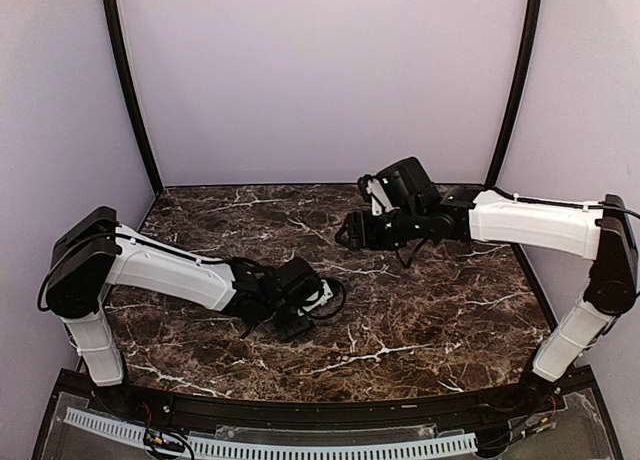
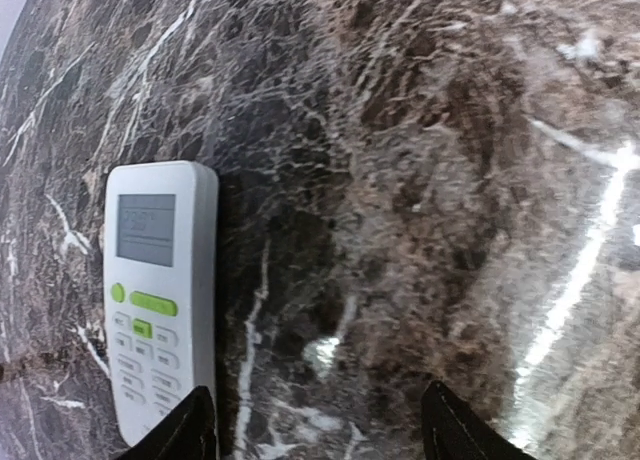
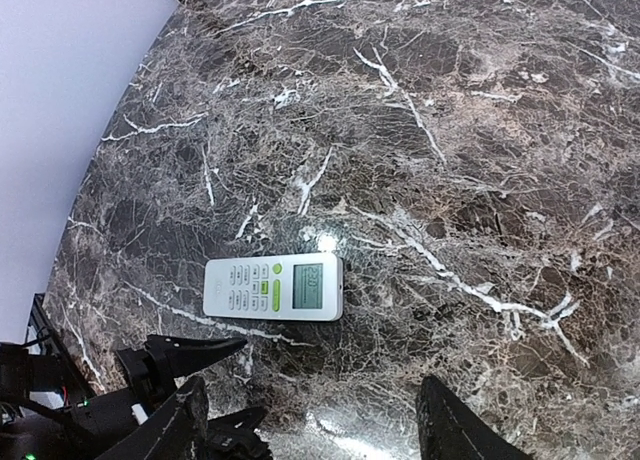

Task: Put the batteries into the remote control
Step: Place the remote control at the center of the board, then reset both arms

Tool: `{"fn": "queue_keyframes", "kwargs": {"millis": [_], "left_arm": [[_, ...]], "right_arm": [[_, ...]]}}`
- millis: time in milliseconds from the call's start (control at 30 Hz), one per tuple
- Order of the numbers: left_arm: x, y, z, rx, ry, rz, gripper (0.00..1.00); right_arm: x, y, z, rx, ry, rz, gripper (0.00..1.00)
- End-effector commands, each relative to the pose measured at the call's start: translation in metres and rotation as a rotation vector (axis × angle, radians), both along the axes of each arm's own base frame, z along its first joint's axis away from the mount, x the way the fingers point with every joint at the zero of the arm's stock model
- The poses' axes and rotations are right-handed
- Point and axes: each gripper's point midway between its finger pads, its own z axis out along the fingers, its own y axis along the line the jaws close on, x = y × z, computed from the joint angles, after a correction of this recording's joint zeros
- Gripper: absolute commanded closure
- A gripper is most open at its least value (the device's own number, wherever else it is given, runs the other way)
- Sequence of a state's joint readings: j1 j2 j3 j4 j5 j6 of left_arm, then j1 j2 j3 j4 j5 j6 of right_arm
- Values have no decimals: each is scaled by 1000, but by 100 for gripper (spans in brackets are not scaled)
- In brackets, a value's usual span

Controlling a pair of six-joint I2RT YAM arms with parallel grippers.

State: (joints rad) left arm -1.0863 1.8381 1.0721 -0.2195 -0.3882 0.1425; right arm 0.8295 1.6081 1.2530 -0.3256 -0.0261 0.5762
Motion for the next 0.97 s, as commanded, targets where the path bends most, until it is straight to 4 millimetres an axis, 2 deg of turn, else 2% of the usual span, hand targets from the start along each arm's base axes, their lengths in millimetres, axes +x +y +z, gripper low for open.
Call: {"fn": "queue_keyframes", "kwargs": {"millis": [0,33,67,100,133,167,200,233,267,300,333,367,400,433,500,567,667,800,933], "left_arm": [[-18,-11,32,-258,177,16,30],[-16,-9,49,-332,182,38,30],[-3,-6,75,-470,191,94,29],[0,5,74,-507,207,141,28],[19,17,100,-643,195,214,26],[25,30,101,-702,203,287,24],[45,53,119,-773,156,366,23],[51,70,116,-812,154,443,20],[69,100,128,-845,77,548,18],[76,124,121,-851,46,662,14],[86,151,125,-871,-4,755,12],[88,173,118,-871,-34,859,9],[94,194,119,-886,-68,932,8],[91,211,107,-872,-72,1015,7],[90,237,97,-866,-102,1131,5],[90,258,91,-853,-135,1212,5],[89,273,87,-824,-179,1265,4],[90,284,88,-800,-220,1287,4],[90,289,90,-775,-249,1290,4]], "right_arm": [[7,-6,10,-5,-14,-16,32],[10,-12,8,-14,-12,-31,31],[12,-17,7,-19,-13,-46,29],[15,-25,5,-22,-10,-63,27],[19,-35,7,-20,-20,-90,25],[23,-46,6,-23,-28,-120,22],[26,-58,4,-23,-31,-148,17],[29,-69,2,-22,-33,-176,9],[32,-84,0,-23,-33,-212,4],[35,-98,-4,-25,-32,-245,2],[37,-112,-5,-24,-34,-279,1],[41,-131,-7,-25,-36,-327,1],[42,-145,-8,-22,-42,-361,1],[41,-161,-14,-25,-42,-392,1],[40,-189,-14,-20,-72,-450,2],[36,-213,-12,-25,-112,-509,1],[27,-237,-5,-45,-183,-587,1],[12,-254,4,-18,-273,-635,2],[5,-259,14,21,-350,-638,1]]}}
